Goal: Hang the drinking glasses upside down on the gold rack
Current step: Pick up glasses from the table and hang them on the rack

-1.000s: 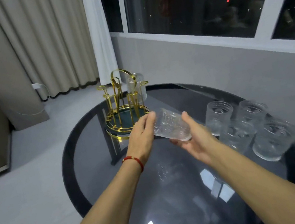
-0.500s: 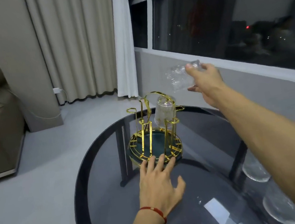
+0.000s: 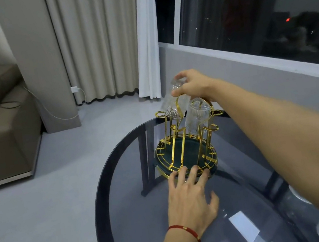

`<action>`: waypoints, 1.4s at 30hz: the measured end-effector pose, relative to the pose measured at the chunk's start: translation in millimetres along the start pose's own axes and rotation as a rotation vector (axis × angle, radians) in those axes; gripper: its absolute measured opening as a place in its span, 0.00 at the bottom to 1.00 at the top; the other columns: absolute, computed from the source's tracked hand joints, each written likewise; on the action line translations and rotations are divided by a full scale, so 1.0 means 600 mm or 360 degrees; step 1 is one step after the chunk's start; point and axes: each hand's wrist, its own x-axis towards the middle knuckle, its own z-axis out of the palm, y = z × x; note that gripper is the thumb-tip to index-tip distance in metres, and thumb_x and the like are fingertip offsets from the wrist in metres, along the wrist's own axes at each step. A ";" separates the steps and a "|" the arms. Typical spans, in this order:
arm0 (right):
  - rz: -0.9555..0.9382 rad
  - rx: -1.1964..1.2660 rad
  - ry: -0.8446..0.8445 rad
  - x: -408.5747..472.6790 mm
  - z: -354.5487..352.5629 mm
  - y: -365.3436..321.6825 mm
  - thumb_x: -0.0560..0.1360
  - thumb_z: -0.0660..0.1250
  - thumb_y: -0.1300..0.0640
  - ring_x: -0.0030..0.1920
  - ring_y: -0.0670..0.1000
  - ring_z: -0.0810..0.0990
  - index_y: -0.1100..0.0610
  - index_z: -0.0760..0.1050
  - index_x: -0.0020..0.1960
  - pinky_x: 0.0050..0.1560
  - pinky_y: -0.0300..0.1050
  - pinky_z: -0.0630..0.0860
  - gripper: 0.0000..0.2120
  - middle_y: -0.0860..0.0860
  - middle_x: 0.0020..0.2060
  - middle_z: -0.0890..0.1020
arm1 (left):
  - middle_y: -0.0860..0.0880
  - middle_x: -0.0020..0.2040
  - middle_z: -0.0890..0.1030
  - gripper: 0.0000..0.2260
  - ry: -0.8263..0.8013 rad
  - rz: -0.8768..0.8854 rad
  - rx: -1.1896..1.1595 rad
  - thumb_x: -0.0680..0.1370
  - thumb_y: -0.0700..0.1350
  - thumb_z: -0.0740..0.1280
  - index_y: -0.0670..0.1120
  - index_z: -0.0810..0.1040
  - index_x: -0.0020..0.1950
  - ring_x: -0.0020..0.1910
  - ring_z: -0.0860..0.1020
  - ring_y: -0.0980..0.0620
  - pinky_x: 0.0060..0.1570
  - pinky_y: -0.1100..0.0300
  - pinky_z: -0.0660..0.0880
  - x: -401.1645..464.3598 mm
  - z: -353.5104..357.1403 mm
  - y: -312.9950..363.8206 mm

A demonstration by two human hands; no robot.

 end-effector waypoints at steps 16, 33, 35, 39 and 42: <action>0.0456 -0.0440 -0.0599 0.026 0.016 -0.053 0.78 0.73 0.51 0.77 0.63 0.69 0.55 0.69 0.79 0.75 0.65 0.68 0.31 0.58 0.80 0.68 | 0.53 0.70 0.76 0.24 0.0011 0.0002 0.0003 0.75 0.59 0.61 0.59 0.71 0.72 0.72 0.69 0.44 0.73 0.42 0.61 0.004 0.010 -0.003; 0.0023 0.0056 0.0617 -0.357 -0.065 0.063 0.81 0.66 0.52 0.56 0.46 0.82 0.51 0.85 0.63 0.56 0.40 0.73 0.14 0.47 0.58 0.87 | 0.55 0.79 0.65 0.27 -0.0113 -0.0120 0.0225 0.77 0.61 0.57 0.61 0.64 0.77 0.79 0.60 0.48 0.74 0.30 0.45 -0.013 -0.015 0.034; 0.0088 0.0030 0.0615 -0.438 -0.049 0.084 0.79 0.67 0.55 0.57 0.46 0.84 0.51 0.86 0.61 0.58 0.38 0.74 0.13 0.47 0.56 0.88 | 0.55 0.80 0.62 0.28 -0.0117 -0.0099 0.0139 0.77 0.61 0.59 0.60 0.63 0.78 0.80 0.57 0.48 0.76 0.34 0.46 -0.019 -0.017 0.057; 0.0140 -0.0160 0.0779 -0.590 -0.024 0.134 0.77 0.68 0.61 0.60 0.48 0.84 0.54 0.86 0.59 0.64 0.38 0.72 0.13 0.48 0.57 0.88 | 0.51 0.79 0.66 0.29 -0.0160 0.0286 -0.0203 0.76 0.57 0.65 0.55 0.67 0.77 0.77 0.62 0.46 0.76 0.44 0.56 -0.048 -0.024 0.165; 0.0238 -0.0147 0.1050 -0.670 -0.021 0.181 0.75 0.69 0.63 0.55 0.50 0.84 0.55 0.86 0.55 0.61 0.45 0.77 0.11 0.48 0.53 0.87 | 0.51 0.74 0.73 0.30 -0.0121 0.0475 -0.0587 0.73 0.56 0.67 0.50 0.71 0.74 0.72 0.68 0.47 0.73 0.45 0.63 -0.074 -0.028 0.252</action>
